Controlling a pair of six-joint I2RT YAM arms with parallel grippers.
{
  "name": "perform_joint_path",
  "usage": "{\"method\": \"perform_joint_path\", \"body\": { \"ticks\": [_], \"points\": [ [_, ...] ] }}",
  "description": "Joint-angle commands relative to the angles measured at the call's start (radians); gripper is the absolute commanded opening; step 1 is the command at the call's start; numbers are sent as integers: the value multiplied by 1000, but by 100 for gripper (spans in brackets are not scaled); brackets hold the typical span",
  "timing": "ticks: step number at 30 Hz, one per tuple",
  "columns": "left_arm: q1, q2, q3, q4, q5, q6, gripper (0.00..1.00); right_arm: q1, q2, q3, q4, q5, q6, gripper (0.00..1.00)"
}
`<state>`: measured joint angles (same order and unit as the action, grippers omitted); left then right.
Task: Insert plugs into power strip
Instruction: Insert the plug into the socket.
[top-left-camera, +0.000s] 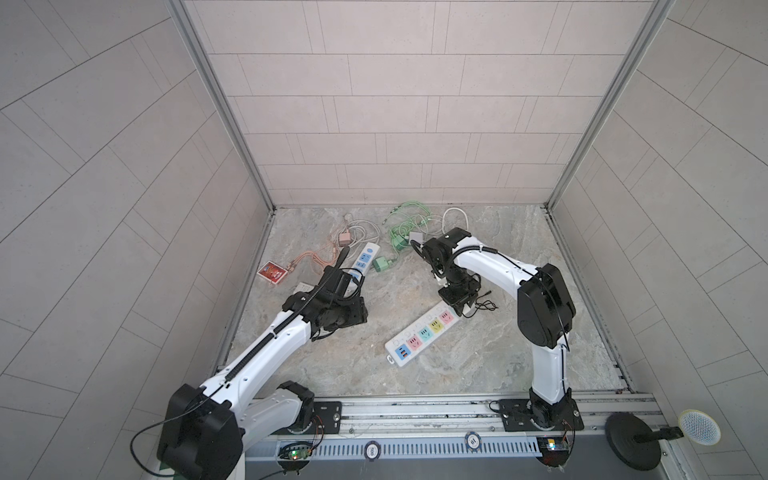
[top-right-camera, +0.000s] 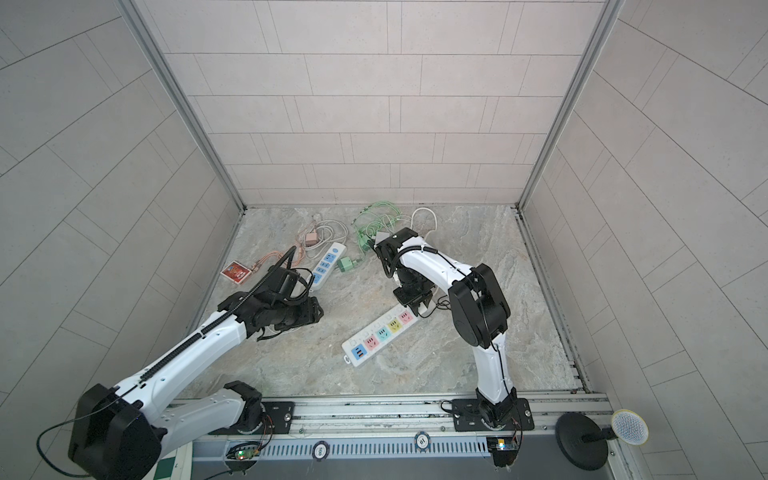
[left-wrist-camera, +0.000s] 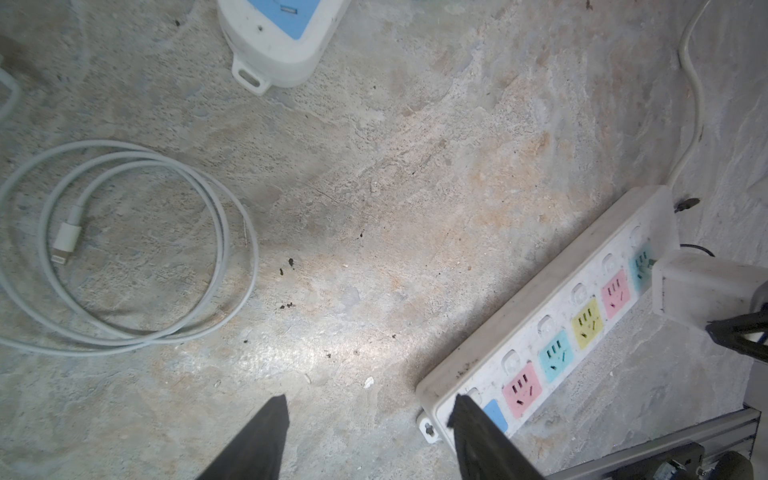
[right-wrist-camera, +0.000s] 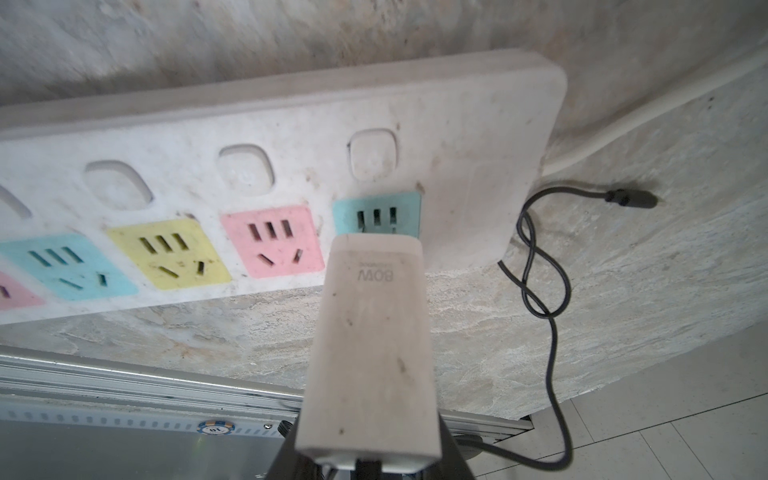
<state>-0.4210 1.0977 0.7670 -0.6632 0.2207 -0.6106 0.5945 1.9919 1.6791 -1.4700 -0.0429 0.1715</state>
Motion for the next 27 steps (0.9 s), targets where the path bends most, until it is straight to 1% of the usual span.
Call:
{"method": "perform_joint_path", "body": {
  "ticks": [1,6,10,17,27],
  "points": [
    [6,-12,-13,-3,0,3,69,2,-4,43,-27,-7,-17,0],
    [7,-15,-12,-5,-2,4,69,-3,-11,49,-26,-14,-24,0],
    [6,-20,-13,-9,-3,2,69,-4,7,17,-20,12,-17,0],
    [7,-22,-15,-3,-7,0,70,-8,-12,-32,5,-7,-20,0],
    [7,-22,-14,-6,-7,0,69,-29,-3,-27,15,-13,-26,0]
  ]
}}
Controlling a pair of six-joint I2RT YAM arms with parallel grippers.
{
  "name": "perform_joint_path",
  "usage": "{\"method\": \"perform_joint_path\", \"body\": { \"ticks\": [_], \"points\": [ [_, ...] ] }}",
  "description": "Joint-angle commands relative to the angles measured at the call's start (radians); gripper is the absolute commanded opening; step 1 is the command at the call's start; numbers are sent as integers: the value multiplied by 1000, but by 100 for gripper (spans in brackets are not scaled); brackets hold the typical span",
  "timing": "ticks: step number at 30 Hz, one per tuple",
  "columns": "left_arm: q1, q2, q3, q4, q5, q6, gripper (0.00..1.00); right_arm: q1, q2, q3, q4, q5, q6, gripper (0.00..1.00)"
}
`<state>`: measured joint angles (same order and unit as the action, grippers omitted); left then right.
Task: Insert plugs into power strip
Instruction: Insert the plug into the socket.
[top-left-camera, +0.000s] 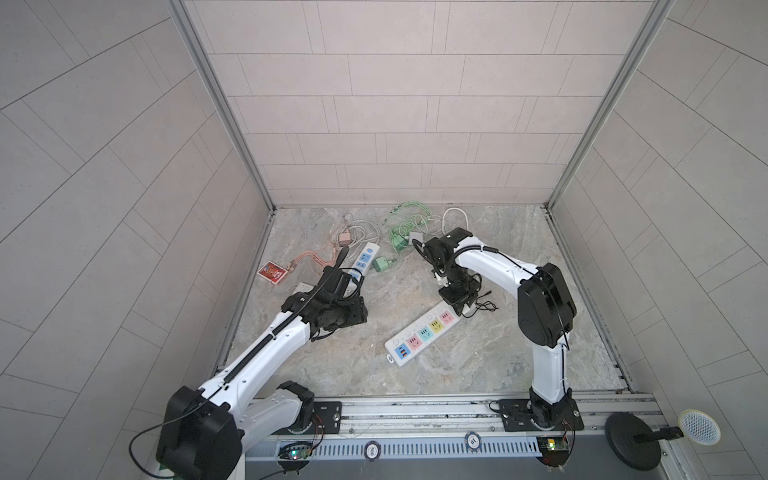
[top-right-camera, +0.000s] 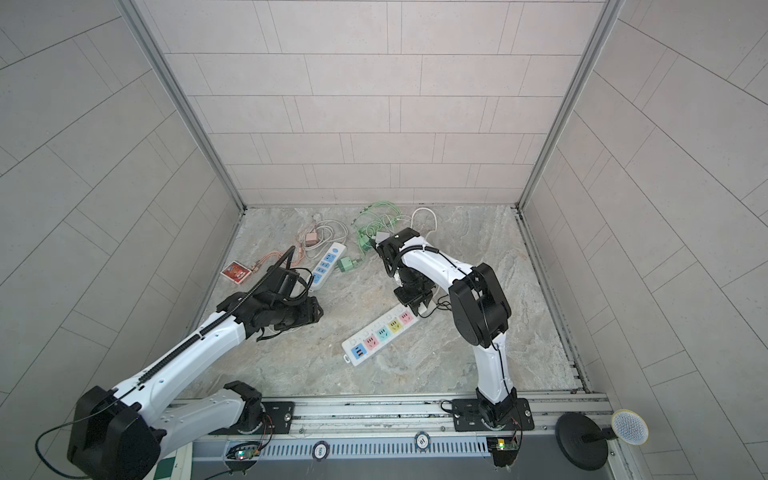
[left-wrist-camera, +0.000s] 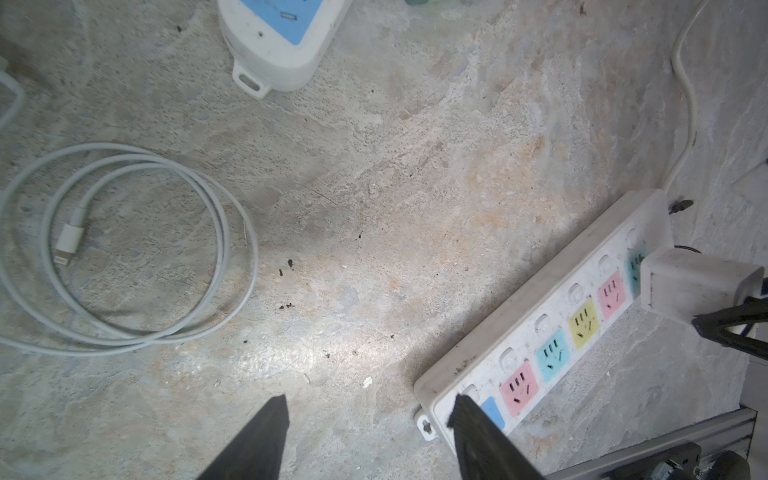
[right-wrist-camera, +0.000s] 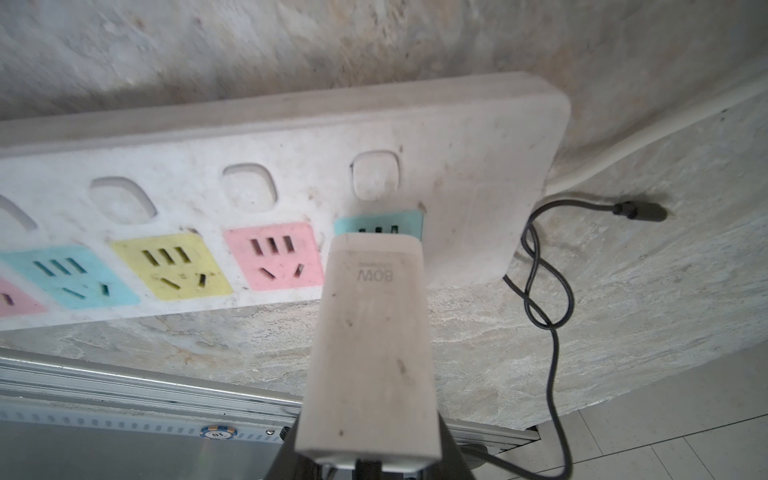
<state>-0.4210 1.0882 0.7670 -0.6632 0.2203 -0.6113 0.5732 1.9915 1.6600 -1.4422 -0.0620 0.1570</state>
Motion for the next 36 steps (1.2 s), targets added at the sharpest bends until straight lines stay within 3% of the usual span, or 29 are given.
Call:
{"method": "perform_joint_path", "body": {
  "ticks": [1,12,36],
  "points": [
    [7,-13,-15,-6,-7,1,69,-9,4,-21,0,-5,-14,0],
    [8,-38,-13,-16,-21,-2,69,-11,121,-76,38,-11,-12,0],
    [9,-44,-19,-12,-10,-5,69,-15,384,337,-141,0,-50,0]
  ]
}}
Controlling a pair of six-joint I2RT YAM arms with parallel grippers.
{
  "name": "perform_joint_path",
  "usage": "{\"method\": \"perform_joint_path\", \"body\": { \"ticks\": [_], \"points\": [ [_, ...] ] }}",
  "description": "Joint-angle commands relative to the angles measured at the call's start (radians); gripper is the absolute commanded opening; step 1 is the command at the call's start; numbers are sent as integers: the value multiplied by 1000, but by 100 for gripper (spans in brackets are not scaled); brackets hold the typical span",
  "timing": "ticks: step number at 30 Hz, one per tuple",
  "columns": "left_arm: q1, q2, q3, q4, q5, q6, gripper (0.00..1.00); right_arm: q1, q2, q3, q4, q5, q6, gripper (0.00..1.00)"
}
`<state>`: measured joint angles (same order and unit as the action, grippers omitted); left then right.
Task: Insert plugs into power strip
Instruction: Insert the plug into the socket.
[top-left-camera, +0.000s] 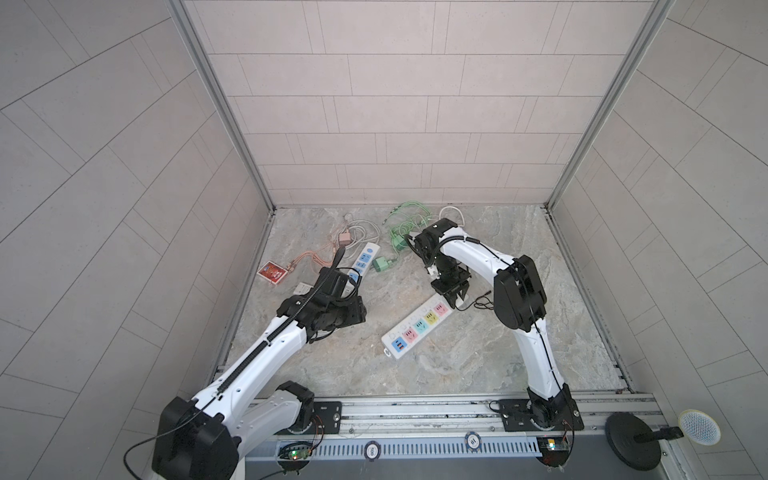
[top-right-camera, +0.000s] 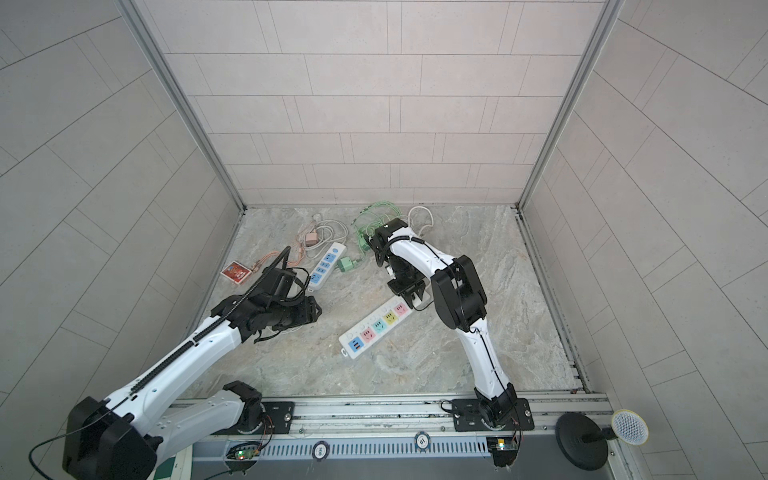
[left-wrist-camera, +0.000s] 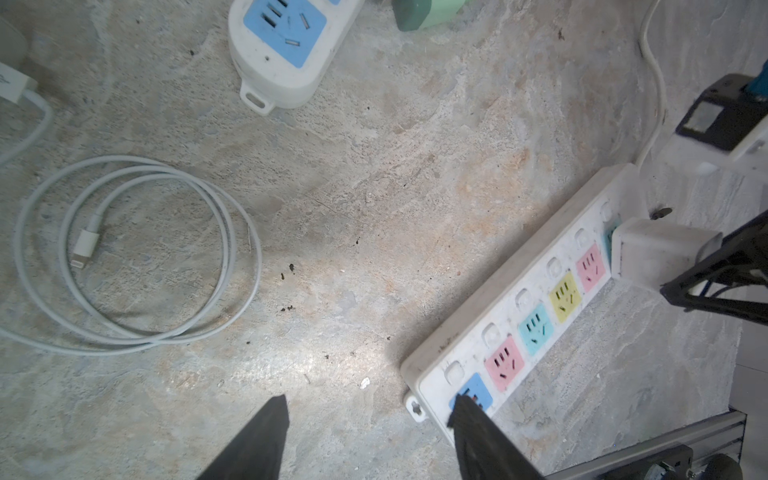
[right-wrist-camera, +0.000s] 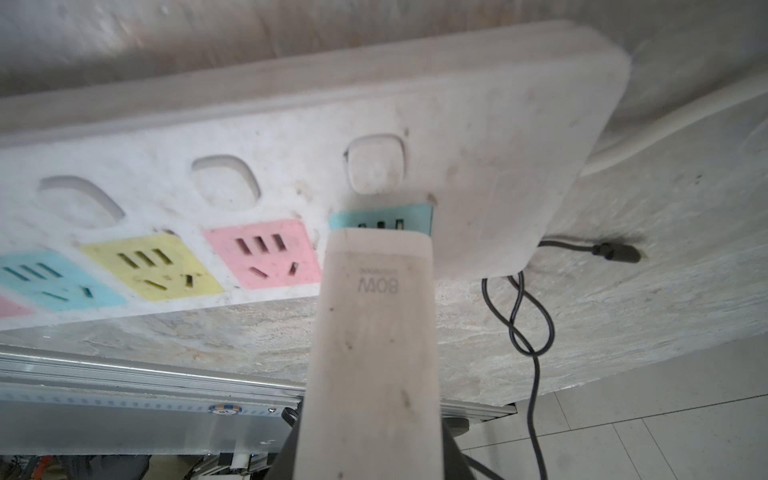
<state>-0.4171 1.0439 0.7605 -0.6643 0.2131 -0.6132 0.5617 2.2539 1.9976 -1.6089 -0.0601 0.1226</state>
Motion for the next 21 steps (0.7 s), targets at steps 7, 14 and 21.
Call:
{"method": "perform_joint_path", "body": {
  "ticks": [7,14,21],
  "points": [
    [4,7,-6,-15,4,1,70,1,196,23,16,2,-20,0],
    [5,17,2,-29,36,12,69,3,254,133,-9,0,-16,0],
    [5,14,0,-34,35,15,69,19,243,187,-11,13,-12,9]
  ]
}}
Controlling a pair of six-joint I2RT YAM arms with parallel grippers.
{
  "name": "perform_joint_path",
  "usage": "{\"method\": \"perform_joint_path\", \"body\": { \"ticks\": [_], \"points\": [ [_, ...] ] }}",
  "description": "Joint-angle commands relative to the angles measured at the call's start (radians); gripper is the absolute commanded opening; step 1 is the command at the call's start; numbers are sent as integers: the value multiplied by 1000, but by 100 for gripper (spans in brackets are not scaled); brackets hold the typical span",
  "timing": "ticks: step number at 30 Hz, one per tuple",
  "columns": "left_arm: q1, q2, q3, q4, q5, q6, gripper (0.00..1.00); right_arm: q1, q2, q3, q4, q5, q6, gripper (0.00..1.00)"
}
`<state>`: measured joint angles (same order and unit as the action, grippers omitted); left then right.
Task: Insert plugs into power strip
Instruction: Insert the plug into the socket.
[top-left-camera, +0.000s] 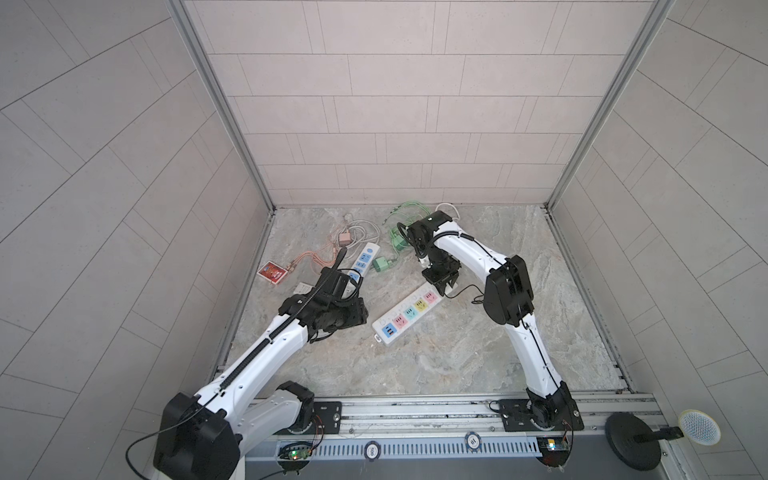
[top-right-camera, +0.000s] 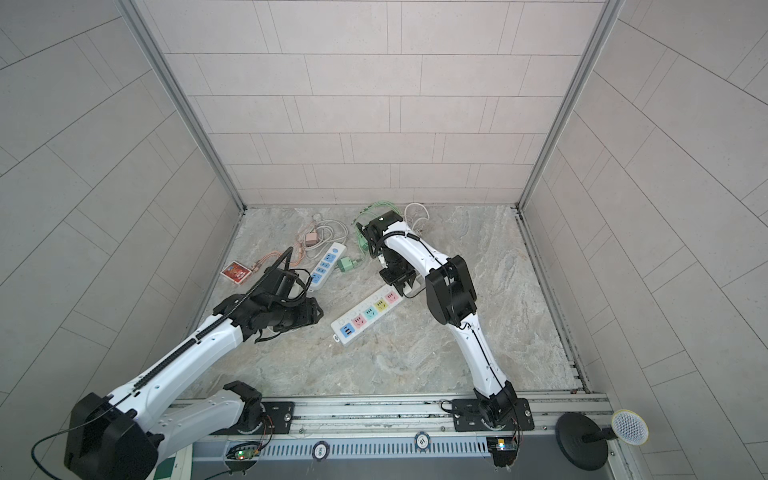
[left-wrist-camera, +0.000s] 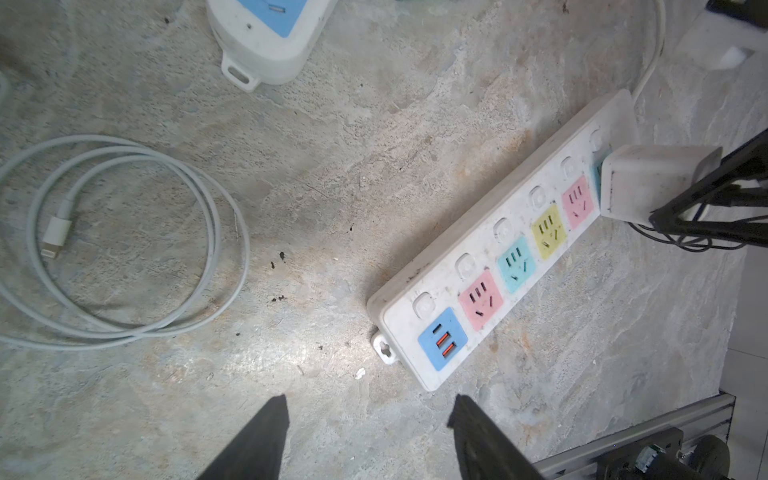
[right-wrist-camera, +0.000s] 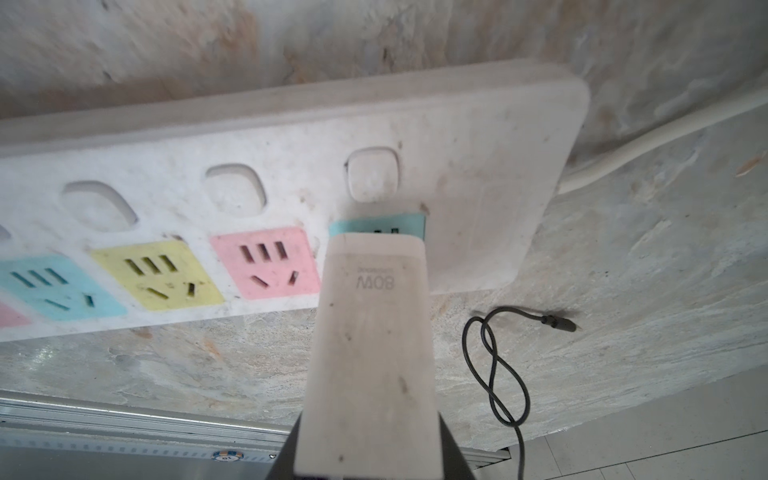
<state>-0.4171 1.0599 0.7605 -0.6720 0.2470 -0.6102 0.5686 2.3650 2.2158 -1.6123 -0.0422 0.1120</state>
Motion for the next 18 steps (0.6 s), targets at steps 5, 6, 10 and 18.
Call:
{"method": "perform_joint_path", "body": {
  "ticks": [5,6,10,18],
  "points": [
    [5,5,-6,-20,-2,11,69,11,72,-19,23,-38,0,14],
    [6,8,-10,-17,-1,9,69,10,59,-21,30,-49,-1,16],
    [5,11,-16,-10,1,7,69,8,25,-12,50,-67,1,20],
    [5,6,-18,-11,1,6,69,1,19,15,61,-71,9,26]
  ]
}}
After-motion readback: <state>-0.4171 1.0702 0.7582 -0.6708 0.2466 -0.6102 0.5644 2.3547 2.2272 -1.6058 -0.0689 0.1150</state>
